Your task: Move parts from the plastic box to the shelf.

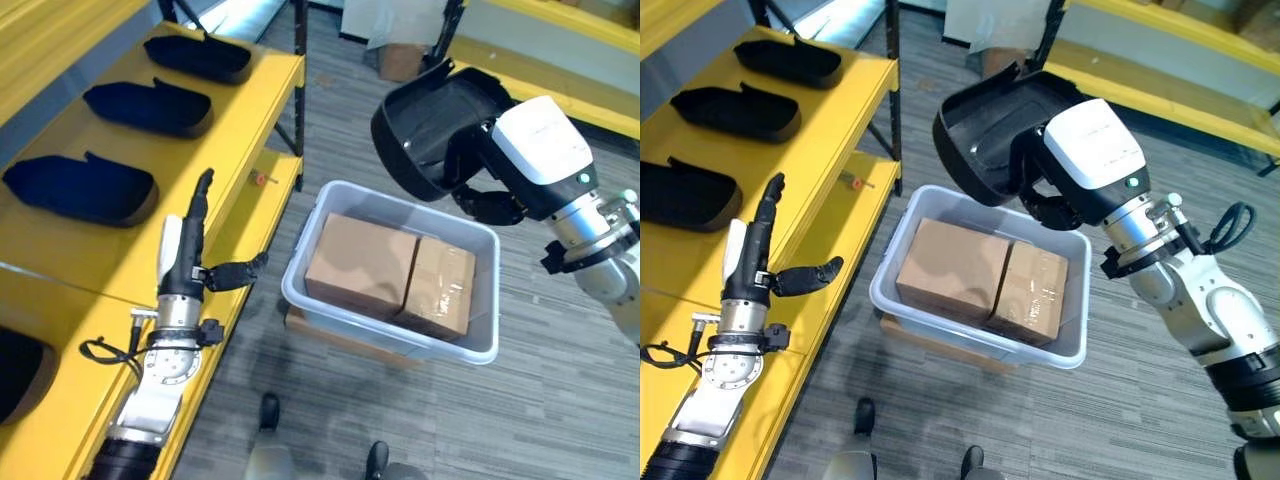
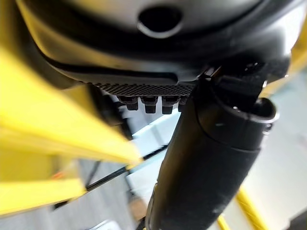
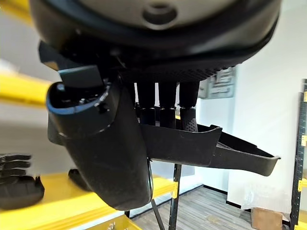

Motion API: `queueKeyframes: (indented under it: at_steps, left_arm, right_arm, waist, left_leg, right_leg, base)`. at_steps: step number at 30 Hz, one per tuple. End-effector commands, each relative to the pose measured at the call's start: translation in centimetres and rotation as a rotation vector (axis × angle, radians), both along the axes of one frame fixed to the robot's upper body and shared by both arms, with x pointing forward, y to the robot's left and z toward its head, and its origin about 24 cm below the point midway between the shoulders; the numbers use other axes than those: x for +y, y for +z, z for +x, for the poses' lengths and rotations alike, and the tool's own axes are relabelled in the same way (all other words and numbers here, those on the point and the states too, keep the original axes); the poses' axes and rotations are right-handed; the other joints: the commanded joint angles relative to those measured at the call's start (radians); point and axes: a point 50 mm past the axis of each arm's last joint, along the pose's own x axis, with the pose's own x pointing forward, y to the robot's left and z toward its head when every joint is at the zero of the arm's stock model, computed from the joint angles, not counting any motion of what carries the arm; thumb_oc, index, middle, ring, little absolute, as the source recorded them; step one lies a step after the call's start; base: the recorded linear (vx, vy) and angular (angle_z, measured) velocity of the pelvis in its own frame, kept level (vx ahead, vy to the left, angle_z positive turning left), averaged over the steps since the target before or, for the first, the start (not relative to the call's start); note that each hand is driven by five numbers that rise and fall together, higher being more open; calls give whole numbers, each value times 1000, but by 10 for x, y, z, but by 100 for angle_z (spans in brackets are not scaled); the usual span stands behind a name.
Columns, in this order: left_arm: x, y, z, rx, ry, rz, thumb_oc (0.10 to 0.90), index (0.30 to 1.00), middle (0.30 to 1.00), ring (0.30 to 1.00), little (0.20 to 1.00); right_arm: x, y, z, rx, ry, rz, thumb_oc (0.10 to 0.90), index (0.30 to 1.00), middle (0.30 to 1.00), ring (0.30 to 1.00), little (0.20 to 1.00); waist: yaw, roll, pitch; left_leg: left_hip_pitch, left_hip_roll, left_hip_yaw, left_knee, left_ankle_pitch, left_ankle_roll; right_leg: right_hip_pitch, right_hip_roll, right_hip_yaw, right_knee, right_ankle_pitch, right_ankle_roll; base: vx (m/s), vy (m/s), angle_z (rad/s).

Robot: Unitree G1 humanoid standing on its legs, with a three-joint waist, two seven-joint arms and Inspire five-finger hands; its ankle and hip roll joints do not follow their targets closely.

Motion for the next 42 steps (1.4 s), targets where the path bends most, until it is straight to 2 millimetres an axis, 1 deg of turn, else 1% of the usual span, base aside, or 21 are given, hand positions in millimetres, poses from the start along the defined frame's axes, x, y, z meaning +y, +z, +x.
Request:
queueKeyframes:
  at_steps: [1, 2, 4, 6, 8, 13, 14, 18, 20, 25, 28, 29, 32, 33, 34, 35, 38, 40, 42]
  left_arm:
    - [-3, 34, -9, -219, -9, 247, 900, 1000, 1000, 1000, 1000]
    - [-1, 36, -11, -238, 12, 282, 900, 1000, 1000, 1000, 1000]
    - [-1, 38, -12, -253, 22, 294, 900, 1000, 1000, 1000, 1000]
    - [-1, 46, -11, -311, 54, 423, 900, 1000, 1000, 1000, 1000]
    - [-2, 47, -11, -321, 57, 455, 900, 1000, 1000, 1000, 1000]
    - [-10, 55, -7, -373, 55, 521, 900, 1000, 1000, 1000, 1000]
    - [-13, 58, -5, -387, 50, 560, 900, 1000, 1000, 1000, 1000]
    - [-19, 64, -2, -418, 39, 625, 900, 1000, 1000, 1000, 1000]
    - [-25, 69, 1, -439, 15, 677, 900, 1000, 1000, 1000, 1000]
    - [-36, 76, 5, -469, -19, 730, 900, 1000, 1000, 1000, 1000]
    - [-46, 82, 8, -502, -50, 766, 900, 1000, 1000, 1000, 1000]
    - [-48, 82, 8, -507, -60, 775, 900, 1000, 1000, 1000, 1000]
    - [-54, 85, 9, -525, -78, 797, 900, 1000, 1000, 1000, 1000]
    - [-54, 85, 9, -525, -77, 797, 900, 1000, 1000, 1000, 1000]
    - [-56, 86, 10, -527, -80, 806, 900, 1000, 1000, 1000, 1000]
    - [-56, 86, 10, -528, -80, 806, 900, 1000, 1000, 1000, 1000]
    - [-61, 87, 10, -535, -103, 799, 900, 1000, 1000, 1000, 1000]
    - [-64, 86, 10, -534, -117, 796, 900, 1000, 1000, 1000, 1000]
    - [-68, 84, 9, -530, -139, 793, 900, 1000, 1000, 1000, 1000]
  right_arm:
    - [10, 24, -10, -84, 120, 137, 400, 300, 300, 300, 300]
    - [11, 22, -10, -76, 133, 150, 400, 300, 300, 300, 300]
    - [12, 21, -10, -70, 137, 151, 400, 300, 300, 300, 300]
    - [17, 16, -9, -32, 174, 187, 400, 300, 300, 300, 300]
    - [18, 13, -9, -13, 182, 196, 400, 300, 300, 300, 300]
    - [21, 8, -8, 14, 190, 190, 400, 300, 300, 300, 300]
    - [23, 8, -7, 22, 195, 182, 400, 300, 300, 300, 300]
    - [27, 9, -3, 34, 206, 171, 400, 300, 300, 300, 300]
    - [31, 8, 0, 50, 213, 155, 400, 300, 300, 300, 300]
    - [36, 8, 2, 63, 225, 126, 400, 300, 300, 300, 300]
    - [44, 8, 4, 77, 248, 109, 400, 300, 300, 300, 300]
    - [45, 7, 5, 84, 254, 104, 400, 300, 300, 300, 300]
    - [50, 6, 5, 99, 268, 79, 400, 300, 300, 300, 300]
    - [50, 6, 5, 98, 268, 79, 400, 300, 300, 300, 300]
    - [52, 6, 5, 101, 275, 65, 400, 300, 300, 300, 300]
    - [52, 6, 5, 100, 275, 65, 400, 300, 300, 300, 300]
    - [55, 5, 6, 105, 281, 63, 400, 300, 300, 300, 300]
    - [56, 5, 6, 107, 283, 60, 400, 300, 300, 300, 300]
    - [59, 2, 7, 120, 292, 58, 400, 300, 300, 300, 300]
  waist:
    - [-5, 2, -210]
    - [-6, 4, -217]
    - [-8, 5, -222]
    - [-20, 13, -234]
    - [-23, 15, -236]
    - [-37, 17, -239]
    - [-44, 19, -242]
    - [-50, 21, -242]
    - [-57, 21, -242]
    - [-65, 21, -241]
    - [-70, 22, -239]
    - [-72, 22, -243]
    - [-79, 22, -244]
    - [-78, 22, -241]
    - [-81, 23, -244]
    - [-81, 23, -241]
    - [-85, 26, -244]
    - [-89, 27, -248]
    - [-92, 27, -247]
  left_leg:
    - [93, 156, 7, -27, -99, -114]
    - [104, 160, 17, -27, -102, -114]
    - [113, 161, 22, -27, -104, -114]
    - [134, 166, 41, -27, -111, -111]
    - [143, 168, 45, -26, -115, -109]
    - [158, 168, 55, -29, -122, -105]
    - [162, 169, 59, -29, -124, -105]
    - [172, 172, 69, -28, -129, -103]
    - [181, 176, 76, -27, -131, -103]
    - [192, 181, 81, -26, -133, -104]
    - [193, 183, 85, -23, -125, -102]
    - [199, 185, 86, -25, -134, -103]
    - [207, 187, 91, -25, -135, -104]
    - [202, 187, 91, -23, -127, -103]
    - [209, 187, 93, -26, -135, -104]
    - [205, 187, 93, -24, -127, -103]
    - [205, 188, 98, -26, -127, -104]
    - [210, 188, 100, -28, -135, -105]
    - [206, 187, 104, -26, -125, -103]
  right_leg:
    - [-47, -76, 48, 6, 38, 90]
    - [-43, -74, 57, 2, 39, 90]
    - [-40, -74, 63, -1, 40, 90]
    - [-30, -73, 75, -4, 40, 90]
    - [-26, -73, 79, -1, 38, 89]
    - [-19, -73, 87, -3, 37, 90]
    - [-20, -74, 92, -5, 39, 91]
    - [-22, -74, 107, -5, 37, 92]
    - [-19, -71, 116, 0, 30, 91]
    - [-11, -67, 120, 2, 23, 90]
    - [-14, -64, 126, 4, 27, 87]
    - [-8, -63, 125, 3, 19, 88]
    - [-6, -61, 133, 3, 16, 87]
    - [-10, -61, 134, 5, 24, 85]
    - [-4, -60, 135, 2, 15, 87]
    - [-8, -61, 135, 3, 23, 86]
    - [-10, -60, 138, -2, 24, 84]
    - [-5, -59, 139, -6, 16, 85]
    - [-11, -58, 145, -7, 27, 84]
  base:
    - [31, 10, -32]
    - [32, 9, -31]
    - [18, 12, -22]
    - [31, 33, -16]
    - [23, 17, -16]
    - [7, 7, -6]
    - [14, 23, -3]
    - [9, 19, -4]
    - [12, 13, -16]
    - [8, 5, -6]
    - [0, 0, 0]
    - [47, 2, -2]
    - [16, 2, 0]
    - [0, 0, 0]
    - [-33, 6, -3]
    - [1, 10, -3]
    - [0, 9, -3]
    - [15, 10, -7]
    - [-39, 8, -12]
